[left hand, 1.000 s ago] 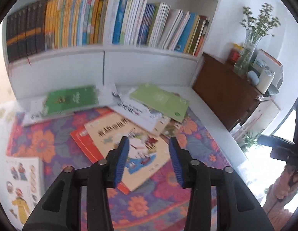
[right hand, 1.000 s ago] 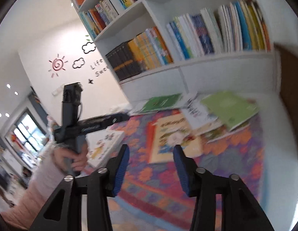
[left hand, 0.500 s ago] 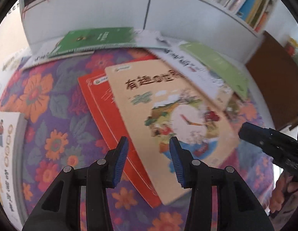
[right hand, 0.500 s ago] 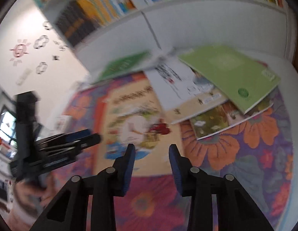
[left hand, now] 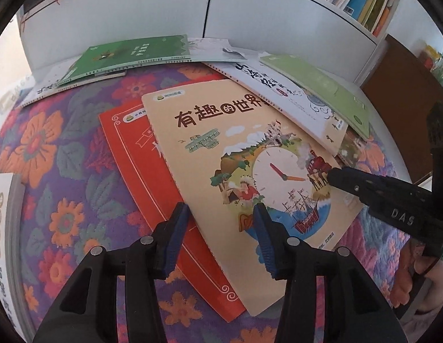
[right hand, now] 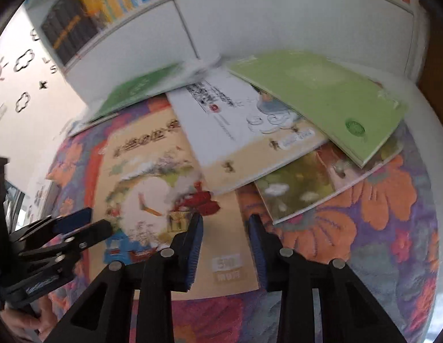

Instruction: Organize books

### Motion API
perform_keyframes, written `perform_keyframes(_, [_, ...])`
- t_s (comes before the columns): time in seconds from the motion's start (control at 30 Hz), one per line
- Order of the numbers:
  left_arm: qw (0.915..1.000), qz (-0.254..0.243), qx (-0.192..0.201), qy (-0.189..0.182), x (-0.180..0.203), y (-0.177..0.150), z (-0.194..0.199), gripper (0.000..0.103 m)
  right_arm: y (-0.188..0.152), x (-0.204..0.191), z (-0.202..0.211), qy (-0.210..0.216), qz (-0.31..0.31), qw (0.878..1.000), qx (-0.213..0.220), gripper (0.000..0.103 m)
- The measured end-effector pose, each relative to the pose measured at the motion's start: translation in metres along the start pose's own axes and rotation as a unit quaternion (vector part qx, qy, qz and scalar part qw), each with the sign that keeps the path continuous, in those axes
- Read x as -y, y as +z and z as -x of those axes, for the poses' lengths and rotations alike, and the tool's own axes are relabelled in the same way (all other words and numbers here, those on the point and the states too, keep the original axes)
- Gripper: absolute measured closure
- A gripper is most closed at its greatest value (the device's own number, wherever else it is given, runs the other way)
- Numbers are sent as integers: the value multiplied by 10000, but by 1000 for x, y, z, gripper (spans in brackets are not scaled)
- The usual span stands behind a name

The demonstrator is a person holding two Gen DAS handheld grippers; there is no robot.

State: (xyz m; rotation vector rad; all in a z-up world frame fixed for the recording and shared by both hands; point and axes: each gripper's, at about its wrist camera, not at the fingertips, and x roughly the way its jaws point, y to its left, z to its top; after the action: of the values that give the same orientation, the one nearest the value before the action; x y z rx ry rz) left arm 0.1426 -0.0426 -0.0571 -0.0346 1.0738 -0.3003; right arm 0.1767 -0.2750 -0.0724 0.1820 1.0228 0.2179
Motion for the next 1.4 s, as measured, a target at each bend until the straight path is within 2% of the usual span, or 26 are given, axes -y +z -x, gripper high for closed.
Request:
perform_keyframes(0.03, [10000, 23, 16, -11, 0, 0, -1, 59, 0, 3, -1, 170, -131, 9998, -27, 68])
perform_keyframes(0.13, [9995, 248, 12, -187, -7, -4, 4, 59, -4, -2, 3, 142, -30, 9998, -108, 67])
perform_keyframes(0.3, [9996, 110, -139, -208, -7, -24, 19, 59, -30, -15, 17, 224, 105, 9992, -300, 62])
perform_keyframes(0.47, [9995, -54, -210, -236, -9, -59, 40, 59, -68, -25, 35, 449, 118, 9977, -485, 61])
perform_keyframes(0.63, [9992, -25, -212, -328, -18, -105, 67, 59, -117, -34, 58, 950, -44, 9925, -775, 61])
perform_keyframes(0.7, [9993, -99, -180, -300, -21, -125, 77, 59, -133, -37, 64, 1190, -111, 9889, -888, 61])
perform_keyframes(0.8, [9978, 55, -358, -553, -36, -143, 84, 59, -153, -35, 69, 1759, -221, 9785, -1058, 62])
perform_keyframes(0.83, [9970, 162, -384, -656, -42, -145, 85, 59, -157, -29, 66, 2085, -397, 9700, -1183, 62])
perform_keyframes(0.9, [9970, 152, -362, -666, -49, -143, 84, 60, -157, -14, 58, 2353, -645, 9621, -1216, 72])
perform_keyframes(0.97, [9956, 199, -373, -838, -55, -141, 81, 60, -153, -6, 50, 2727, -625, 9524, -1209, 72])
perform_keyframes(1.03, [9945, 232, -437, -927, -57, -138, 79, 62, -148, -4, 43, 2908, -623, 9471, -1206, 74])
perform_keyframes(1.13, [9934, 167, -541, -994, -58, -131, 76, 64, -136, -12, 35, 2854, -556, 9473, -1348, 75])
perform_keyframes(1.2, [9944, 139, -480, -932, -56, -127, 73, 64, -128, -21, 33, 2614, -358, 9543, -1401, 82])
perform_keyframes(1.4, [9952, 121, -196, -956, -59, -128, 71, 65, -122, -34, 34, 2249, 7, 9662, -1263, 82])
